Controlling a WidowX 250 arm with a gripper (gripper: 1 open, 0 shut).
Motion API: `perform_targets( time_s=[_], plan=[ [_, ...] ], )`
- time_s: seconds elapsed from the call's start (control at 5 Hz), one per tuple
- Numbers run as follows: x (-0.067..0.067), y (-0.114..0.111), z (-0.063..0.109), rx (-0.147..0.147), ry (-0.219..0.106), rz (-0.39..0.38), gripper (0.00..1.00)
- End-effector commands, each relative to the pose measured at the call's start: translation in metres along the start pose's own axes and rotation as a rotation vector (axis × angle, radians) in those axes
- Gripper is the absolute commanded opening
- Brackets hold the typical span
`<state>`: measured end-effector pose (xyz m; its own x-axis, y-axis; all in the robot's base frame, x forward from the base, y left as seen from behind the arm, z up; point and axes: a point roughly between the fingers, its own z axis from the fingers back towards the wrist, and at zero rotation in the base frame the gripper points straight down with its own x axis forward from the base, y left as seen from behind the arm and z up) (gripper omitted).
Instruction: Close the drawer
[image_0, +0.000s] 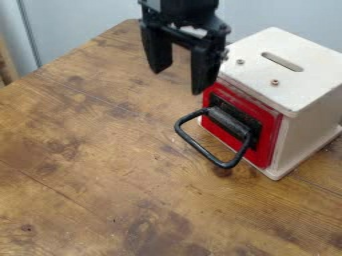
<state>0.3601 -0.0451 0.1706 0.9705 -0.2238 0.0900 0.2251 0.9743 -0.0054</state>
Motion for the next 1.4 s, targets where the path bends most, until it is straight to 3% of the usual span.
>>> perform_targets(
  time_s=[0.0,0.2,0.6,0.8,1.0,1.2],
  plan=[
    [-0.006,0.000,0.033,0.016,-0.094,-0.002,1.00],
    [-0.008,0.003,0.030,0.014,-0.086,-0.003,1.00],
    [0.004,0.031,0.021,0.011,-0.068,0.026,1.00],
    [0.006,0.023,0.019,0.022,-0.079,0.062,1.00],
    [0.005,0.014,0.013,0.024,-0.068,0.095,1.00],
    [0.007,0.004,0.012,0.015,-0.061,0.048,1.00]
  ],
)
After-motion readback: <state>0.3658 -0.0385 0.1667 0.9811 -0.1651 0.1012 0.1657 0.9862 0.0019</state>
